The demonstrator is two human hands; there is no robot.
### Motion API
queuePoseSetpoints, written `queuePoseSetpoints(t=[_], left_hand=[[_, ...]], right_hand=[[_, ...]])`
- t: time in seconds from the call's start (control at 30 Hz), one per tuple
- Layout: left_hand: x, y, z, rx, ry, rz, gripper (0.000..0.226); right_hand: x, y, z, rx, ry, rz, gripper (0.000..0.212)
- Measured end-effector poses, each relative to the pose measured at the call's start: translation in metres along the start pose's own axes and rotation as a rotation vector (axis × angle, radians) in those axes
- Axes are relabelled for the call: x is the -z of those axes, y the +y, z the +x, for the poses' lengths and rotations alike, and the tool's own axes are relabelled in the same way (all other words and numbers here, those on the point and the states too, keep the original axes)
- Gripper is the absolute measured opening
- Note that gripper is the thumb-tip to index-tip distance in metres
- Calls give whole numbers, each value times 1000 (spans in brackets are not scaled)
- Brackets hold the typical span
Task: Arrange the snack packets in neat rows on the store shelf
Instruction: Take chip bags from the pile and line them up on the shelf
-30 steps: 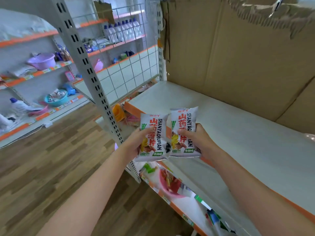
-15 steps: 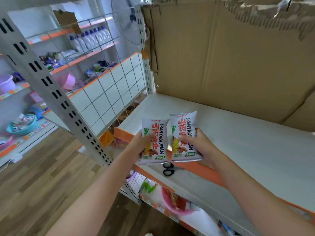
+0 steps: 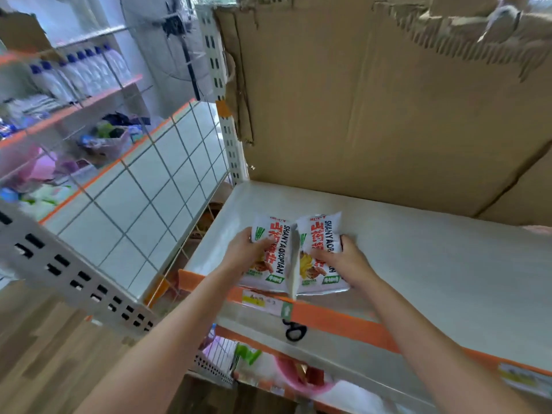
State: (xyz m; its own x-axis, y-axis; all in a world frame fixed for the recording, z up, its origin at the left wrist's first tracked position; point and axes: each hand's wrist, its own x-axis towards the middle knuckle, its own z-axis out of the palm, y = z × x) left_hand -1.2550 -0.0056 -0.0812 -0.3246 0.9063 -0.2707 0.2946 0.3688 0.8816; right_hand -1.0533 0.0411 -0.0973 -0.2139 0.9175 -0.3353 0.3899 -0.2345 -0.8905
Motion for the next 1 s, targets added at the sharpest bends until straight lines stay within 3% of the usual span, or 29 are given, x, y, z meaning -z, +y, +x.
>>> queuePoseSetpoints(t=[0.13, 0.3, 0.5, 0.67, 0.87, 1.0], left_hand=[[0, 5, 21, -53, 135, 272, 28], [5, 8, 46, -103, 240, 368, 48], [12, 15, 76, -191, 212, 555, 38], [20, 22, 99, -268, 247, 652, 27], [16, 16, 109, -357, 206, 708, 33], [16, 9, 115, -378, 196, 677, 35]], right_hand=[[-3, -1, 22, 74, 33, -211, 59], [-10, -18, 46, 92, 71, -400, 61], [-21, -38, 70, 66, 98, -410, 70], [-33, -51, 82, 139, 215, -344, 65], [-44, -61, 93, 247, 213, -559, 44], [-46, -63, 100, 272, 231, -760, 41]])
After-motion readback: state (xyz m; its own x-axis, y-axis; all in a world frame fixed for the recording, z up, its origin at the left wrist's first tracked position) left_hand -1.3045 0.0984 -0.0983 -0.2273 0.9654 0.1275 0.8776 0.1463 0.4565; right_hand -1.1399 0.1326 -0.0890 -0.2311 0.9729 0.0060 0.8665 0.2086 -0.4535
